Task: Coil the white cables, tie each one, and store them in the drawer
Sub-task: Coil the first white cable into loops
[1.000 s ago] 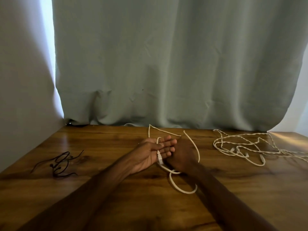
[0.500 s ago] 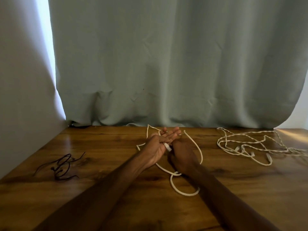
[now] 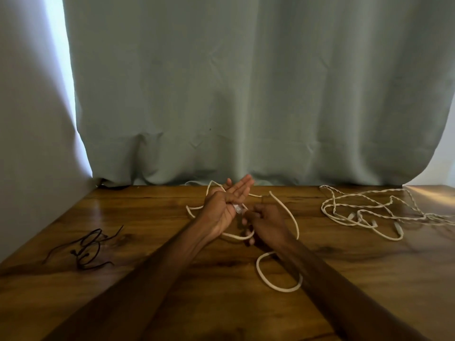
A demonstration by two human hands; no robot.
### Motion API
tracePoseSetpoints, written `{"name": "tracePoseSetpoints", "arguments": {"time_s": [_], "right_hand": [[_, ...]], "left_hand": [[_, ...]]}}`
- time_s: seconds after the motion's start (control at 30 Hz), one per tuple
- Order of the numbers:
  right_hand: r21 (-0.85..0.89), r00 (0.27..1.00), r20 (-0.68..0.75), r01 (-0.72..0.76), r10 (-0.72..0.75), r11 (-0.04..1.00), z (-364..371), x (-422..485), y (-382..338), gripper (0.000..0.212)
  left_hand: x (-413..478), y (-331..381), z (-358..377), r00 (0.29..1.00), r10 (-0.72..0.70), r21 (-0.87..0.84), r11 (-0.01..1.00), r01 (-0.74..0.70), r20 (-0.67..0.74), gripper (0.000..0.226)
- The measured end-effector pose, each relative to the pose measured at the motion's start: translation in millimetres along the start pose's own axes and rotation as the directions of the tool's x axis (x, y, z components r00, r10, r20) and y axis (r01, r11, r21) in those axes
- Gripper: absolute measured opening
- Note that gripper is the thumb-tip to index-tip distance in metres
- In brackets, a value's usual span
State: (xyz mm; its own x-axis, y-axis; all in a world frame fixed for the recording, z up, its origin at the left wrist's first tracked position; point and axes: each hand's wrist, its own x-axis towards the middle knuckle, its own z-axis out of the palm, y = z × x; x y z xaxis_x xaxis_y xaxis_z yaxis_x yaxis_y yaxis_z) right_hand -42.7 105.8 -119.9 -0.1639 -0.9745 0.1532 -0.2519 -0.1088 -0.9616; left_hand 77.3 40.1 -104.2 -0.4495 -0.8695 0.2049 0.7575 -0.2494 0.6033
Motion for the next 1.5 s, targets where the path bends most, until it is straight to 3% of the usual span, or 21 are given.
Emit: {"name": "tracePoseSetpoints", "arguments": {"time_s": [0.07, 0.13, 0.27, 0.3, 0.33, 0.4, 0.43, 0.47, 0.53, 0.7, 0.73, 0.8, 0.87, 0.97, 1.03, 1.13, 1.2, 1.27, 1.37, 1.5], "right_hand": [[0.316, 0.990, 0.059, -0.142, 0.130, 0.938, -1, -2, -8, 0.018], [0.577, 0.973, 0.146, -0.231, 0.179, 0.783, -5, 0, -14, 0.016], [0.738, 0.956, 0.200, -0.292, 0.216, 0.608, -12, 2, -18, 0.031], [0.716, 0.960, 0.178, -0.278, 0.217, 0.641, -12, 2, -17, 0.036], [0.633, 0.971, 0.118, -0.235, 0.208, 0.737, -11, 1, -17, 0.037], [0.152, 0.992, -0.085, -0.075, 0.089, 0.985, -7, -6, -17, 0.028], [-0.181, 0.989, -0.135, 0.035, -0.060, 0.983, -4, -8, -16, 0.027], [-0.432, 0.979, -0.086, 0.132, -0.186, 0.892, -1, -9, -15, 0.027], [-0.593, 0.970, 0.040, 0.216, -0.240, 0.776, 5, -12, -11, 0.025], [-0.481, 0.973, 0.073, 0.226, -0.218, 0.847, 11, -12, -9, 0.019], [-0.375, 0.986, 0.024, 0.160, -0.163, 0.913, 11, -10, -9, 0.018], [-0.004, 0.997, -0.039, -0.070, 0.070, 0.998, 11, -9, -13, 0.014], [0.307, 0.975, 0.053, -0.220, 0.215, 0.926, 10, -15, -22, 0.015], [0.499, 0.956, 0.214, -0.285, 0.202, 0.818, 8, -25, -32, 0.024], [0.422, 0.954, 0.238, -0.269, 0.181, 0.866, 6, -29, -37, 0.028], [0.034, 0.978, 0.164, -0.139, 0.132, 0.990, 3, -29, -37, 0.025], [-0.260, 0.988, 0.152, 0.017, 0.024, 0.966, 1, -31, -37, 0.023], [-0.420, 0.980, 0.183, 0.153, -0.081, 0.894, -2, -35, -38, 0.027], [-0.422, 0.969, 0.225, 0.190, -0.101, 0.887, -9, -37, -43, 0.029], [-0.172, 0.971, 0.217, 0.135, -0.096, 0.976, -20, -29, -49, 0.027]], "left_hand": [[2, 6, -5, 1.000, 0.015, -0.015, 1.000, -0.015, -0.027, 0.058], [2, 9, -5, 0.998, 0.032, -0.004, 0.999, -0.032, -0.051, 0.063], [-2, 8, 4, 0.997, 0.027, -0.019, 0.999, -0.028, -0.077, 0.080], [-2, 8, 6, 0.997, 0.024, -0.033, 0.999, -0.026, -0.077, 0.082], [-2, 10, 8, 0.997, 0.021, -0.049, 0.999, -0.024, -0.071, 0.084], [-2, 13, 11, 0.999, 0.010, -0.081, 0.997, -0.014, -0.053, 0.085], [-1, 14, 11, 0.999, 0.006, -0.085, 0.996, -0.010, -0.046, 0.085], [-1, 15, 11, 0.999, 0.006, -0.082, 0.997, -0.010, -0.042, 0.085], [-1, 14, 9, 0.999, 0.010, -0.060, 0.998, -0.013, -0.048, 0.084], [5, 5, 1, 0.993, 0.068, 0.147, 0.988, -0.053, -0.095, 0.082], [6, 3, -1, 0.990, 0.096, 0.213, 0.974, -0.073, -0.102, 0.080], [9, 2, -6, 0.979, 0.174, 0.339, 0.932, -0.128, -0.109, 0.072], [11, 3, -10, 0.962, 0.245, 0.410, 0.894, -0.178, -0.117, 0.063], [11, 5, -13, 0.945, 0.301, 0.458, 0.863, -0.213, -0.126, 0.061], [9, 5, -13, 0.942, 0.316, 0.492, 0.842, -0.223, -0.113, 0.063], [9, 6, -14, 0.937, 0.337, 0.540, 0.807, -0.237, -0.092, 0.062], [9, 5, -15, 0.939, 0.334, 0.563, 0.792, -0.236, -0.077, 0.061], [10, 3, -16, 0.943, 0.325, 0.569, 0.788, -0.233, -0.065, 0.061], [13, 1, -14, 0.941, 0.333, 0.571, 0.784, -0.245, -0.054, 0.056], [19, 1, -17, 0.915, 0.393, 0.603, 0.752, -0.266, -0.087, 0.045]]}}
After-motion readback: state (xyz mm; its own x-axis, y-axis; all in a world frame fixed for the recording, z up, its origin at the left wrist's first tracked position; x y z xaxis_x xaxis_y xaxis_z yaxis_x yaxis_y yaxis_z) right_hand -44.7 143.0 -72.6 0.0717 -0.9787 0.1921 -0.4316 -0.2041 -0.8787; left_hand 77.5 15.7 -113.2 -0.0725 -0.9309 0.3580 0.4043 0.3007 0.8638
